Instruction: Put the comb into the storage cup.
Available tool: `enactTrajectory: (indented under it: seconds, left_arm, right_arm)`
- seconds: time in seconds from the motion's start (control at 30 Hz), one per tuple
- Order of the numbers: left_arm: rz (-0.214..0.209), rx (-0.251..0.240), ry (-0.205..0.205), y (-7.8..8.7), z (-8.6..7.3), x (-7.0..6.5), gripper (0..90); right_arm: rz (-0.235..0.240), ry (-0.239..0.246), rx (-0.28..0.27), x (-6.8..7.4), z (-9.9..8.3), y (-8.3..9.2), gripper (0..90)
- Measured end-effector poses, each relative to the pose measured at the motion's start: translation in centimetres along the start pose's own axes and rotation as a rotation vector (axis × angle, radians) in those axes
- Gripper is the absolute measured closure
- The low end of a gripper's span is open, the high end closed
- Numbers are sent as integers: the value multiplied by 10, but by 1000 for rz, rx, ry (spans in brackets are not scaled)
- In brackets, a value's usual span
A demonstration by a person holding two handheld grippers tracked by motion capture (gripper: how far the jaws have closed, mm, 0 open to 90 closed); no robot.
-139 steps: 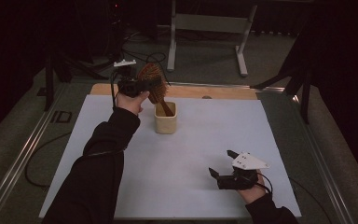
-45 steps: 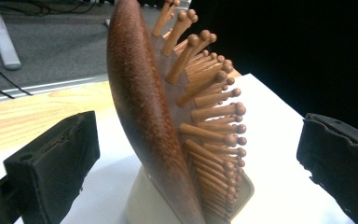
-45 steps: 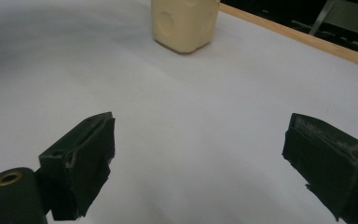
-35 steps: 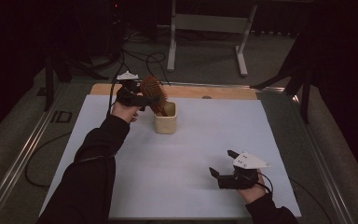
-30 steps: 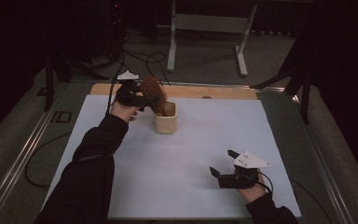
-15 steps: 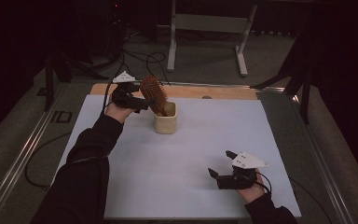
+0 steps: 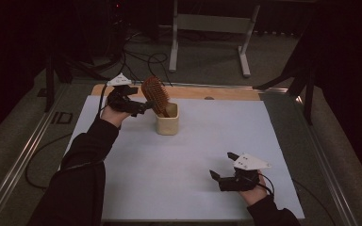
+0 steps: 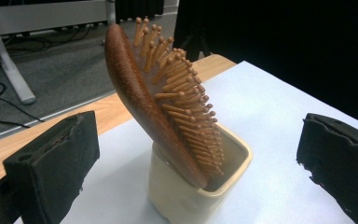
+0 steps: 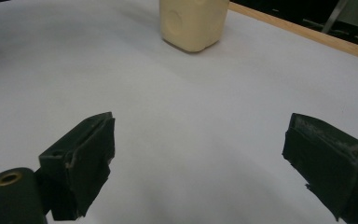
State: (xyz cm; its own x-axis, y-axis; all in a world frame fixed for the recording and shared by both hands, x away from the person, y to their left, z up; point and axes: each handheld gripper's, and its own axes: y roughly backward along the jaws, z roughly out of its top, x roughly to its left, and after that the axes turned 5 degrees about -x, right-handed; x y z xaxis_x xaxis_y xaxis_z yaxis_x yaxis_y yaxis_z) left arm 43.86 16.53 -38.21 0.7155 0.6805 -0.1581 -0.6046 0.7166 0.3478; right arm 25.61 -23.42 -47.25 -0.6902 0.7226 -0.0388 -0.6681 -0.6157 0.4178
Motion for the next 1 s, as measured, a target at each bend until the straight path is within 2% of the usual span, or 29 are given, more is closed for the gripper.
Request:
enactTrajectory:
  seconds: [0.6,0.77,1.0]
  left_arm:
    - [-44,13,-24,15,-22,-5,0]
    - [-66,-6,-44,23,-28,-6,0]
    - [-93,-28,-47,34,-36,-8,0]
  right_arm:
    - [-1,1,-4,0,1,1,90]
    - [3,-9,-6,-1,0,1,90]
    - [0,-11,-4,-1,0,1,90]
